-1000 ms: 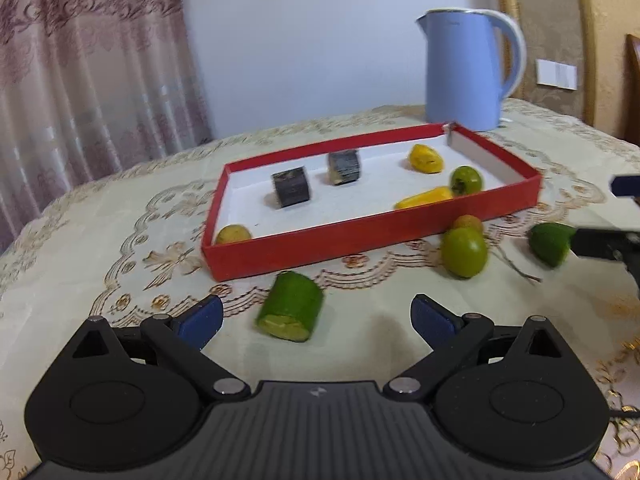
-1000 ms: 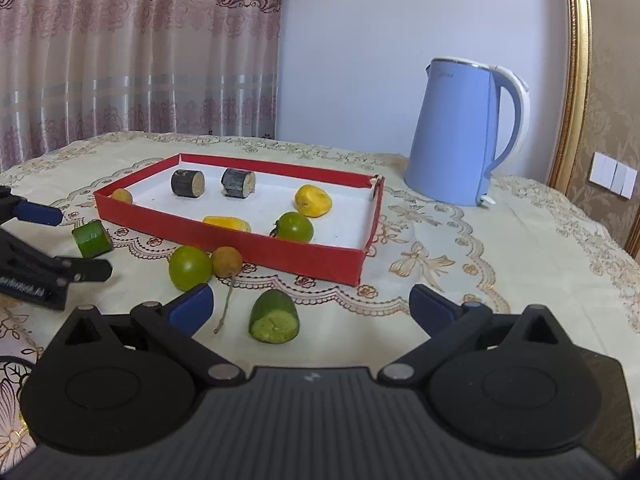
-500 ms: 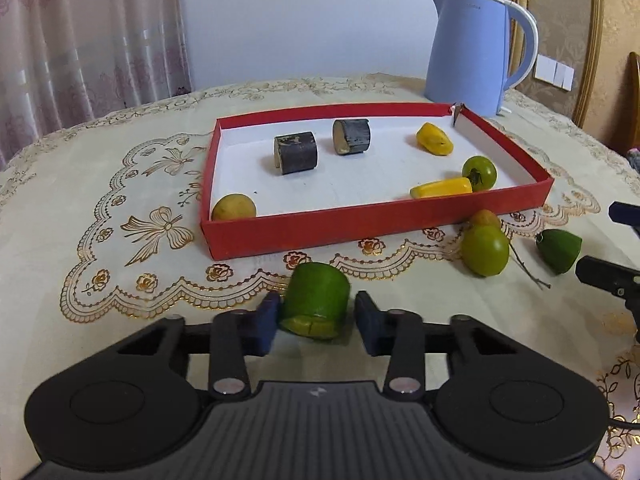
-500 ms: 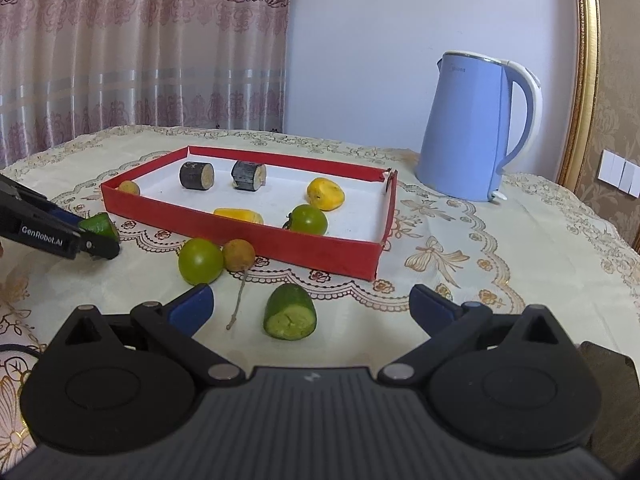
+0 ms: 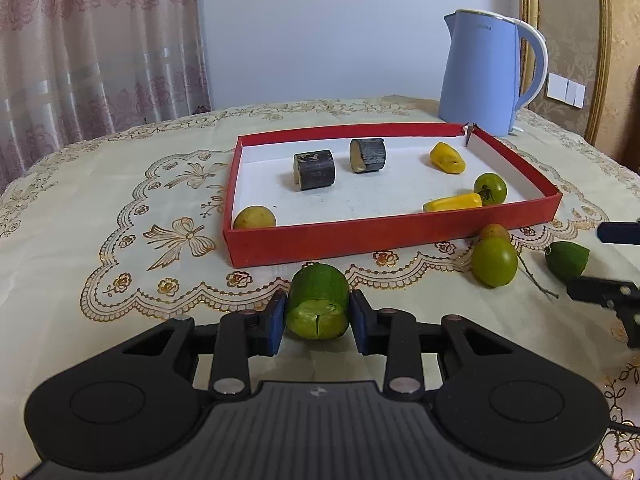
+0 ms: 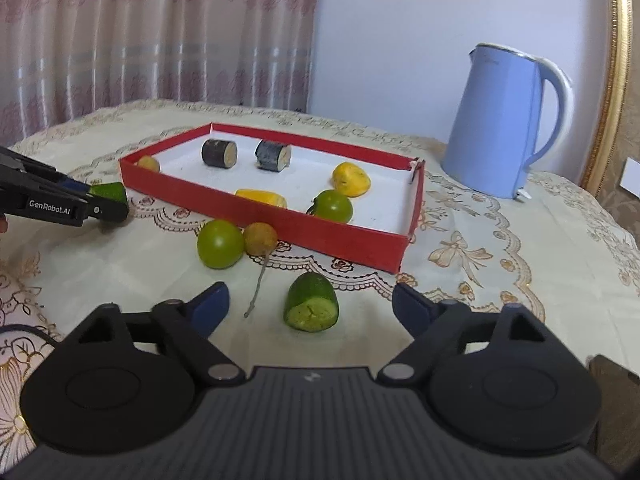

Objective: Organize fruits
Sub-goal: 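Close the left gripper on the green cucumber piece, then place the cucumber in the tray with the left gripper while the right grasps cut fruit, then carry the cut green fruit into the tray and open the right gripper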

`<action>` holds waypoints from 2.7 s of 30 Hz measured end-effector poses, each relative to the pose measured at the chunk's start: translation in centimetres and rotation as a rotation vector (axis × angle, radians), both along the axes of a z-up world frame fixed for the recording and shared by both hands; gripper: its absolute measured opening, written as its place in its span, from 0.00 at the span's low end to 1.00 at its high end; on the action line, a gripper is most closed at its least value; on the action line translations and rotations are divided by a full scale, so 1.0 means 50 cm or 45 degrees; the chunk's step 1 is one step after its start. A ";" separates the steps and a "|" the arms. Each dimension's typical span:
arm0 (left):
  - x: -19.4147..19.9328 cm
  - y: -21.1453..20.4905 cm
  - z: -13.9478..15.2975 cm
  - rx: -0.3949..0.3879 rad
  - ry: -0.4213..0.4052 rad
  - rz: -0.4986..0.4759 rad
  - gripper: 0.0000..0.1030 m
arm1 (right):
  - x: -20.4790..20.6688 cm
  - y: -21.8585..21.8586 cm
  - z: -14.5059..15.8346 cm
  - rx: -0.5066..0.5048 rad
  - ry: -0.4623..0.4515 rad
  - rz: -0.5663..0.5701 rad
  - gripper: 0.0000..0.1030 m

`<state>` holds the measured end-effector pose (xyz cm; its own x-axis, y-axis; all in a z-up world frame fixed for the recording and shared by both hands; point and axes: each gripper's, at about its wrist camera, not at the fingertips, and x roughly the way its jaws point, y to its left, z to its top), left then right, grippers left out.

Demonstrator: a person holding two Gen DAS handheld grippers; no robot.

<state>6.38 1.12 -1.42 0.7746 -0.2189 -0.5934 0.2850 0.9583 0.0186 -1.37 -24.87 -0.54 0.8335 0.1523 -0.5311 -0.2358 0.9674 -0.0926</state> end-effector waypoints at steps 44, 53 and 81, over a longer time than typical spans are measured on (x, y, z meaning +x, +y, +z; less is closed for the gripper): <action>0.261 -0.177 0.046 0.185 0.003 -0.010 0.32 | 0.014 -0.034 -0.016 0.155 0.044 -0.042 0.28; 0.228 -0.182 0.056 0.261 -0.048 0.026 0.56 | 0.011 -0.037 -0.014 0.162 0.031 -0.062 0.28; 0.033 -0.031 0.027 0.027 -0.170 0.272 0.74 | 0.113 -0.038 0.076 0.162 -0.109 -0.092 0.28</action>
